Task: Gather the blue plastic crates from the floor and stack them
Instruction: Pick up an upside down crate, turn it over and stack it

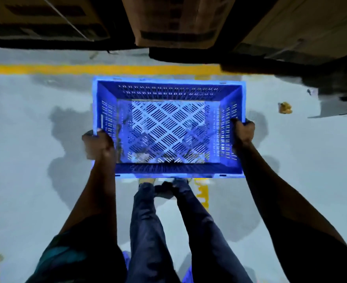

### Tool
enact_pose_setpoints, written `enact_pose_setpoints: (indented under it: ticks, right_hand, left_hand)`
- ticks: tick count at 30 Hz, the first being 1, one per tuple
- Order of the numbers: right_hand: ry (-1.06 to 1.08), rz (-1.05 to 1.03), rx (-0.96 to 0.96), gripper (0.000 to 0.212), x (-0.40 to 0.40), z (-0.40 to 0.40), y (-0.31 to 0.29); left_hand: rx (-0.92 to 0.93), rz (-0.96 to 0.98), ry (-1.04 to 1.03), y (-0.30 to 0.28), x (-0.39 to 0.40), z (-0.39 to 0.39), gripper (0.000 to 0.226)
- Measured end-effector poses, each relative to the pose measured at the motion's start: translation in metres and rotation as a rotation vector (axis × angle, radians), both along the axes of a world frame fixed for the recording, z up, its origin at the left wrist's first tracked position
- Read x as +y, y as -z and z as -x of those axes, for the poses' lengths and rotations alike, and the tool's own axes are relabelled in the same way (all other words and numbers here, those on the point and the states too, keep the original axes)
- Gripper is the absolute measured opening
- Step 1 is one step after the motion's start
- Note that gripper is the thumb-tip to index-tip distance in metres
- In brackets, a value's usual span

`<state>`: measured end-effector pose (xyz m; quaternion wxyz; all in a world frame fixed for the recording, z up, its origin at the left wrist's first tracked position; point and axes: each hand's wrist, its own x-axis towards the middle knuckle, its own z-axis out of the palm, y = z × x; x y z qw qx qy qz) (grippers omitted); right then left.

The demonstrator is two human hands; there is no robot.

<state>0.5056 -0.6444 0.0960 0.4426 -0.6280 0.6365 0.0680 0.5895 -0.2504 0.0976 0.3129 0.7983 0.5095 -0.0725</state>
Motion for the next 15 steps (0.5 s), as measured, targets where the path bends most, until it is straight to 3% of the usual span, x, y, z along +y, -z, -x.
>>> enact_pose_setpoints:
  ticks: [4, 7, 11, 15]
  right_hand:
    - [0.043, 0.013, -0.008, 0.077, -0.001, -0.017, 0.038]
    - [0.029, 0.02, -0.044, 0.076, -0.005, -0.02, 0.067]
    - [-0.009, 0.009, -0.042, 0.078, -0.008, -0.024, 0.097]
    - [-0.05, 0.065, -0.05, 0.067, -0.003, -0.027, 0.093]
  left_hand:
    - [-0.083, 0.032, 0.003, 0.064, -0.007, -0.006, 0.019]
    - [-0.104, 0.065, -0.011, 0.091, -0.012, -0.008, 0.018]
    - [-0.075, 0.155, 0.043, 0.116, -0.001, -0.014, 0.039]
    - [-0.07, 0.231, 0.145, 0.121, 0.004, -0.02, 0.027]
